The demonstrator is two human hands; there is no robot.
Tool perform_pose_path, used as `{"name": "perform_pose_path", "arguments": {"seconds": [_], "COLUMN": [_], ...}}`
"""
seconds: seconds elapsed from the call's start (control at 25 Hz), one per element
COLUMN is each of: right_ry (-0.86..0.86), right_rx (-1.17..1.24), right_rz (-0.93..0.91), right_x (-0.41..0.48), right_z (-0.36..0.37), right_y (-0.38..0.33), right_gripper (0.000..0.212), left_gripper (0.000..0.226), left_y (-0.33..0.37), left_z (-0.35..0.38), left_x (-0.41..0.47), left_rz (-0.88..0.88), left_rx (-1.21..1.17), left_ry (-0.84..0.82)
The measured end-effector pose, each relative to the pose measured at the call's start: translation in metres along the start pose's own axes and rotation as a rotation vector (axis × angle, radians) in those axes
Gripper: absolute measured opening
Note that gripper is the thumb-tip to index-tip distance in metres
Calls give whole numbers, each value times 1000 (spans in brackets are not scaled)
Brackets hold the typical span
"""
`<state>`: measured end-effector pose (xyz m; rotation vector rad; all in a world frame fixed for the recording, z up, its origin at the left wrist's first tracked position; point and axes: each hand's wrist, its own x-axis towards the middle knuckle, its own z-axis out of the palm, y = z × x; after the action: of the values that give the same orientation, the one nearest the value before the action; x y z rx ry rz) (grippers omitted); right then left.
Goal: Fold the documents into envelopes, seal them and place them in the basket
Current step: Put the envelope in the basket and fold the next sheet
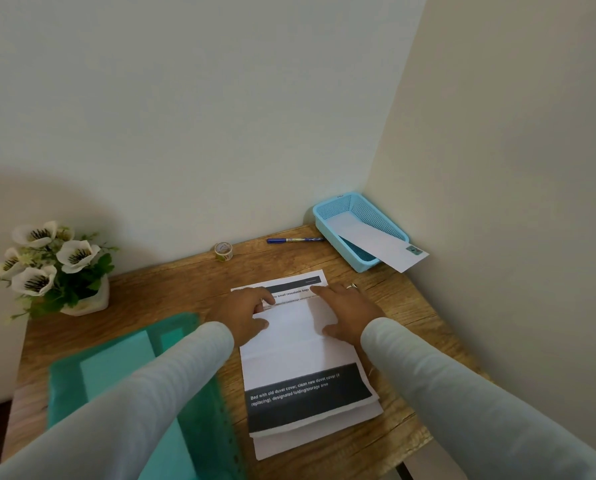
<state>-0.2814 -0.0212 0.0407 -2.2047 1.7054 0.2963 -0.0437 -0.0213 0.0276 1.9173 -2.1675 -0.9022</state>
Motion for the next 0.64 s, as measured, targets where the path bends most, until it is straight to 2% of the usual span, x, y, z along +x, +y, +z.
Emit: {"name": "perform_pose_path", "arguments": {"seconds": [0.16, 0.28, 0.48, 0.64], "right_ry": [154, 273, 327, 236], "right_rx": [50, 73, 77, 71], "right_rz": [12, -19, -10, -43], "right_x": [-2, -5, -14, -20], "right_z": [-12, -19, -5, 21], "right_y": [-2, -1, -2, 1], "right_gripper": [52, 32, 24, 27], "left_gripper": [16, 11, 16, 24], "left_y": [5, 7, 4, -10], "left_z": [-9, -13, 0, 21], "left_x": [-2, -1, -5, -13], "left_rz": [90, 162, 179, 177], "left_rx": [-73, -92, -71, 6], "left_ry": [126, 215, 219, 153]}}
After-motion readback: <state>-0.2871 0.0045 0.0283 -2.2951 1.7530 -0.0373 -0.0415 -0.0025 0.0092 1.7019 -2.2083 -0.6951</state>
